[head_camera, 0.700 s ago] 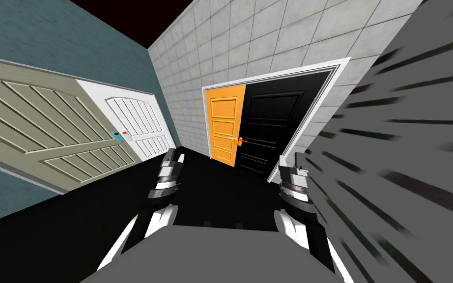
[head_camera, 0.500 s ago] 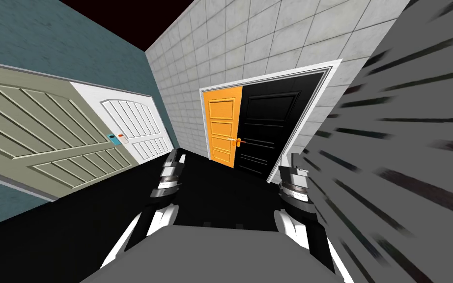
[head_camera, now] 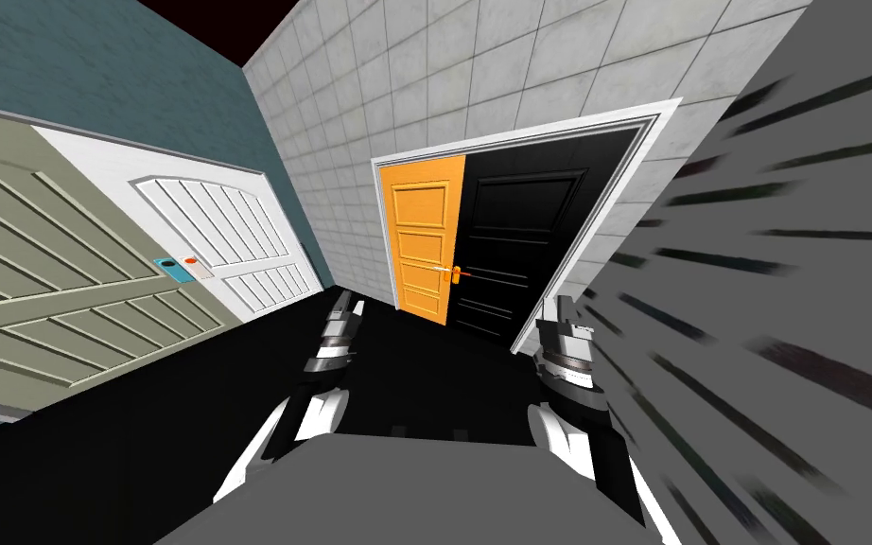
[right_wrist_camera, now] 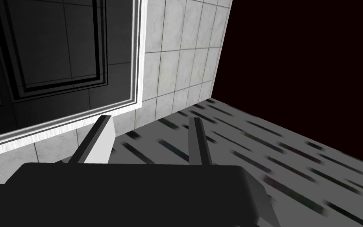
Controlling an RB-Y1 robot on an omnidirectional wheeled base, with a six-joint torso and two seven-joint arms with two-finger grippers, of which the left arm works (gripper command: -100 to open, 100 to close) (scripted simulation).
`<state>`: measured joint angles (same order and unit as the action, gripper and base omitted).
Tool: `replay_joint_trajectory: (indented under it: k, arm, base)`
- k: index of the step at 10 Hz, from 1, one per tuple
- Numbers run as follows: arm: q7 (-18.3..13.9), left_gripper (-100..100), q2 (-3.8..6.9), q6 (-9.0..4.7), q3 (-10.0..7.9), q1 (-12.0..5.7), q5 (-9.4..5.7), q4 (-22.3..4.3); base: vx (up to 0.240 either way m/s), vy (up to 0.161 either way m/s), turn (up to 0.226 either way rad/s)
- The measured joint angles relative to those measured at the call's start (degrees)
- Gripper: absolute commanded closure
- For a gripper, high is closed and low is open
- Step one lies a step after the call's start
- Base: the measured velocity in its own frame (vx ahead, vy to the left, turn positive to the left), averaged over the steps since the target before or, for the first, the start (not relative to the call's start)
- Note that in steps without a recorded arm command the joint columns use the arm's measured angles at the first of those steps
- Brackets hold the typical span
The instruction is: Pull the door open
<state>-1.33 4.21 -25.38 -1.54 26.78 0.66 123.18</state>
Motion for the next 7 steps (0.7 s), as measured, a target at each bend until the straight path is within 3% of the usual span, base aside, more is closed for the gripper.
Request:
replay_joint_trajectory:
  k: [7]
  arm:
    - [-2.35, -100, 2.94, 1.05, 0.38, -5.13, -1.13, -10.08]
  base:
    - [0.144, -0.034, -0.097]
